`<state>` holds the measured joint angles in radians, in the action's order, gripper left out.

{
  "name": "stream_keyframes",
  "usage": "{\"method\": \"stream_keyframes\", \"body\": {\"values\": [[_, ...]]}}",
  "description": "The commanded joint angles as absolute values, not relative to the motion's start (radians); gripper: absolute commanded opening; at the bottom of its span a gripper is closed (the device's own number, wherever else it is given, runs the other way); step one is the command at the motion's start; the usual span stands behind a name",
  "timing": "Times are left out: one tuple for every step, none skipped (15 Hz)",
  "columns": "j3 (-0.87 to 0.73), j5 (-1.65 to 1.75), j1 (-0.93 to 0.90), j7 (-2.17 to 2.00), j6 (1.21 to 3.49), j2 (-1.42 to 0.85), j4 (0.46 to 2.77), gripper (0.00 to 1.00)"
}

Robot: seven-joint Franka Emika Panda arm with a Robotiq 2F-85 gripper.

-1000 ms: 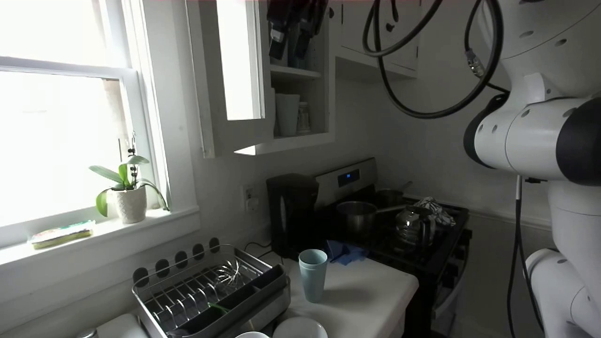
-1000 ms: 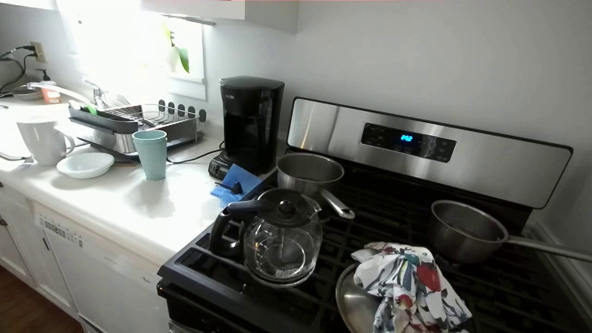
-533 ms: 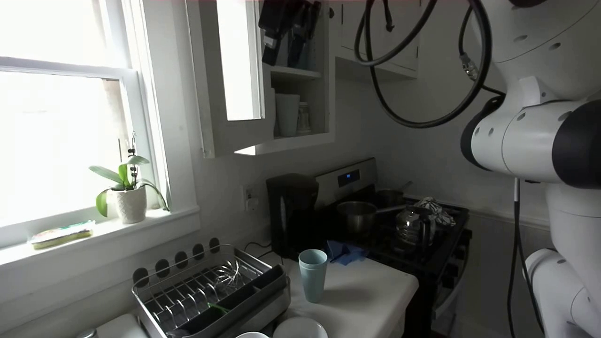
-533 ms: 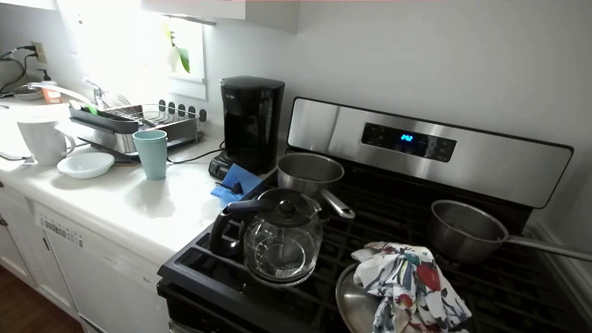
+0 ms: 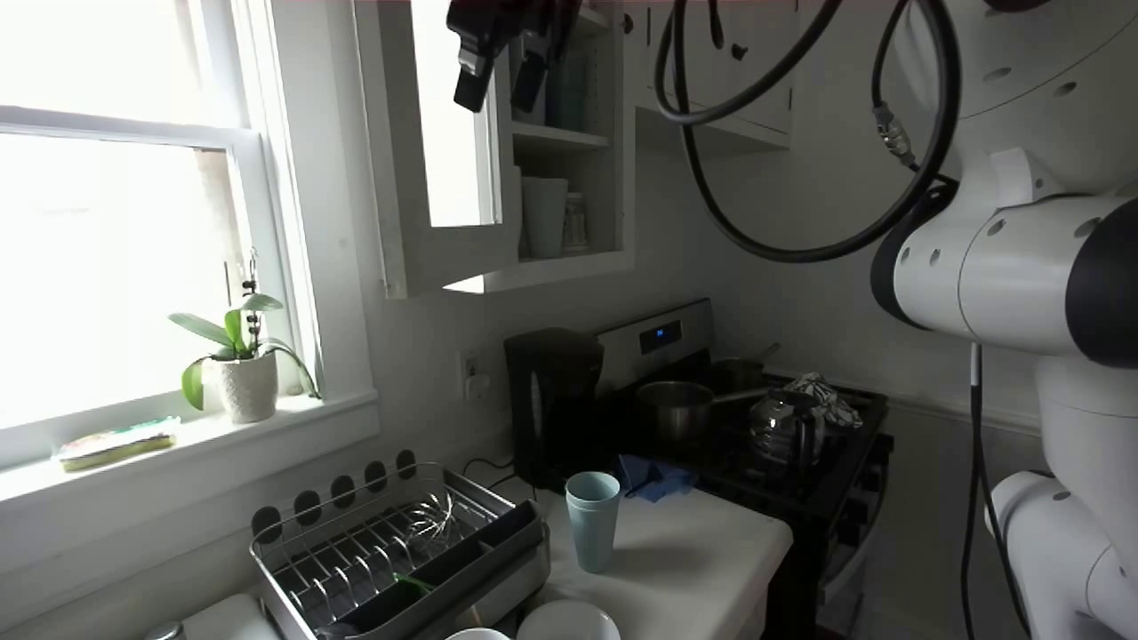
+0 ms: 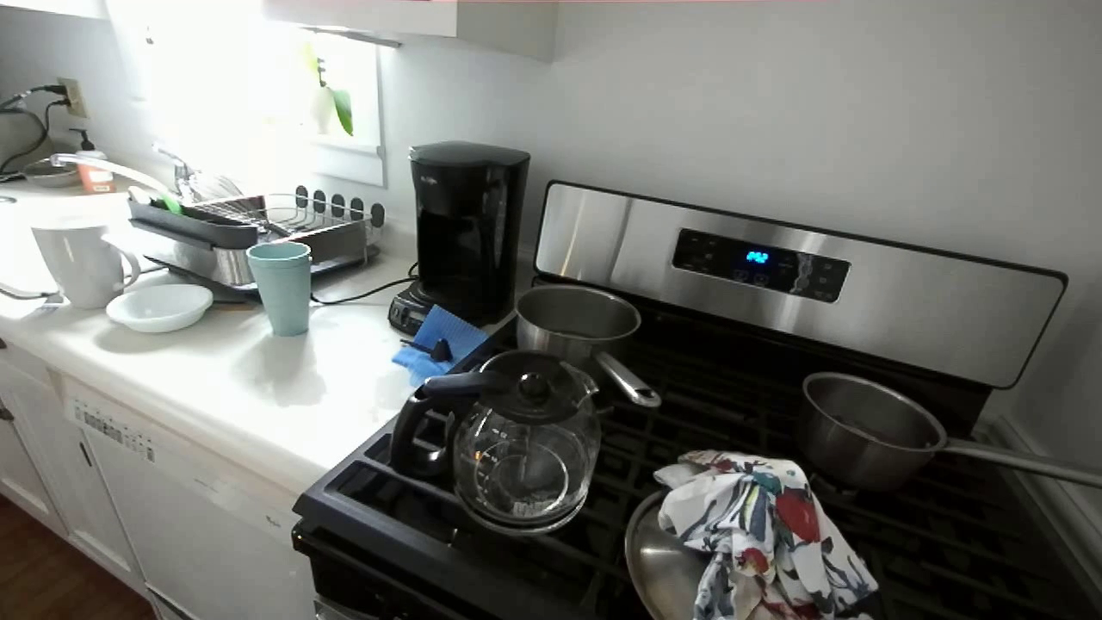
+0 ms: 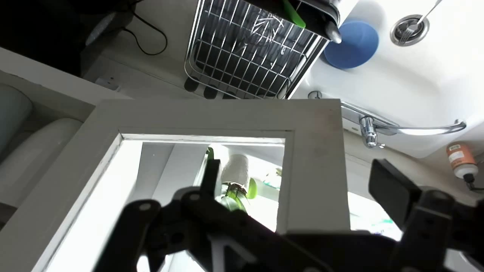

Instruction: Place the cup in the cabinet, then close the cabinet

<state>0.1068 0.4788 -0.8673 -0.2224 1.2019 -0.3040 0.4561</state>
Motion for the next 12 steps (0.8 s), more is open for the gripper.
{"method": "stream_keyframes", "body": {"values": [[0.073,0.505,-0.91,-0.237,1.256,-0.327,0.426,1.0],[0.069,0.499,-0.911,-0.233,1.273,-0.334,0.425,1.0],[0.064,0.498,-0.914,-0.232,1.292,-0.341,0.425,1.0],[0.059,0.499,-0.916,-0.229,1.307,-0.349,0.426,1.0],[0.056,0.495,-0.917,-0.225,1.328,-0.359,0.425,1.0],[0.05,0.501,-0.922,-0.225,1.34,-0.366,0.427,1.0],[0.043,0.504,-0.925,-0.222,1.358,-0.377,0.427,1.0],[0.037,0.504,-0.931,-0.225,1.369,-0.385,0.427,1.0],[0.028,0.511,-0.941,-0.225,1.376,-0.39,0.427,1.0],[0.015,0.523,-0.955,-0.232,1.386,-0.396,0.426,1.0],[0.002,0.54,-0.97,-0.236,1.393,-0.399,0.424,1.0],[-0.013,0.563,-0.988,-0.24,1.398,-0.401,0.423,1.0]]}}
